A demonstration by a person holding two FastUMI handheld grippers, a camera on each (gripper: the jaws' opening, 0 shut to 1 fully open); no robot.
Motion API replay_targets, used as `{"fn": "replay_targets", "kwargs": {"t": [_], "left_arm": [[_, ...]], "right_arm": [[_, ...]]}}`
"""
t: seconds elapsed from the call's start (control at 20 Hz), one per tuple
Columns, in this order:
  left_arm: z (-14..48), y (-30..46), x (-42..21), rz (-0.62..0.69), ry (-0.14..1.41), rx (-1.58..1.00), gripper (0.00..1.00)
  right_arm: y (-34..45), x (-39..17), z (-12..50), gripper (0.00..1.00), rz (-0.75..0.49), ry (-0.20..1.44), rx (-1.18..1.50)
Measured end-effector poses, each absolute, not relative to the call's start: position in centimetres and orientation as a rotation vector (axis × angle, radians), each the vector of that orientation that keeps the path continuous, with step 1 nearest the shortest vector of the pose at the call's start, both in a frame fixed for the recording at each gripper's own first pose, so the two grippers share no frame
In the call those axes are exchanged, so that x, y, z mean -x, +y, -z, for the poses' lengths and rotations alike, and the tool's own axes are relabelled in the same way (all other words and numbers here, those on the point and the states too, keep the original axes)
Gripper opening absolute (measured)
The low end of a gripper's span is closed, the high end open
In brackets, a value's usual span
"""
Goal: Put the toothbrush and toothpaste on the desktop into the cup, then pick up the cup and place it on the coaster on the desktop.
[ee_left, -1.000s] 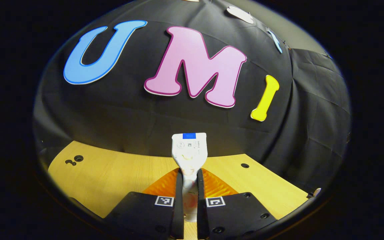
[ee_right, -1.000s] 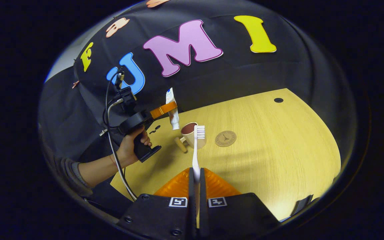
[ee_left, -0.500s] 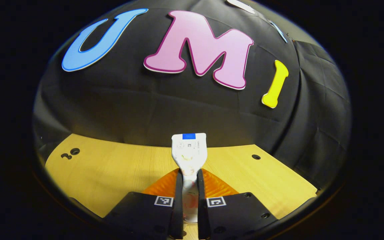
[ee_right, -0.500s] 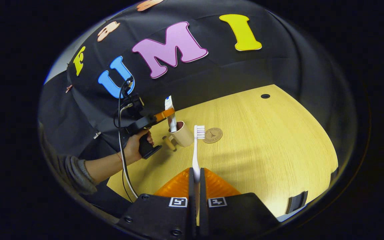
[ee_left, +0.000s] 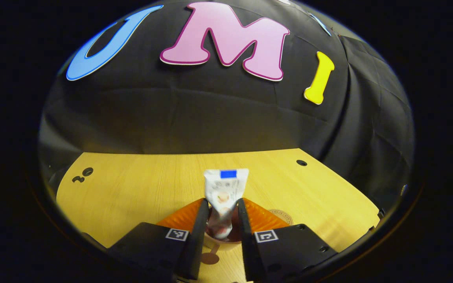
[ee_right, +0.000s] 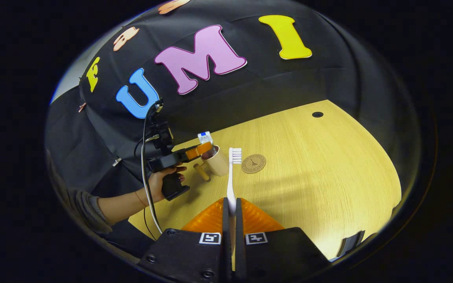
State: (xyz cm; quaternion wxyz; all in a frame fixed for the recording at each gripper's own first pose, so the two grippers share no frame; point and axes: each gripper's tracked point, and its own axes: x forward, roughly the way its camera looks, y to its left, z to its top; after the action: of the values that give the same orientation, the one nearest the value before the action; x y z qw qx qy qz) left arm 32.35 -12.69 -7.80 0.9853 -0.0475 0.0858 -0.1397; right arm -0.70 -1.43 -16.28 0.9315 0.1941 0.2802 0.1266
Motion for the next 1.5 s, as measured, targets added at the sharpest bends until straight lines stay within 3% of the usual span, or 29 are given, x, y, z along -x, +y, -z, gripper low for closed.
{"fn": "replay_targets", "kwargs": {"t": [0.3,0.65,0.95,1.5], "left_arm": [[6.7,-11.4,-29.2,0.265,0.182,0.104,0.67],[5.9,-9.4,-21.0,0.236,0.197,0.142,0.68],[8.6,-8.3,-14.2,0.184,0.281,0.215,0.69],[12.5,-5.8,-7.8,0.010,0.393,0.274,0.68]], "right_arm": [[2.2,-4.0,15.0,0.08,-0.342,0.540,-0.430],[7.2,-11.4,12.3,0.08,-0.472,0.451,-0.487],[10.7,-18.1,10.5,0.08,-0.565,0.364,-0.459],[12.4,-28.0,11.7,0.08,-0.589,0.262,-0.382]]}}
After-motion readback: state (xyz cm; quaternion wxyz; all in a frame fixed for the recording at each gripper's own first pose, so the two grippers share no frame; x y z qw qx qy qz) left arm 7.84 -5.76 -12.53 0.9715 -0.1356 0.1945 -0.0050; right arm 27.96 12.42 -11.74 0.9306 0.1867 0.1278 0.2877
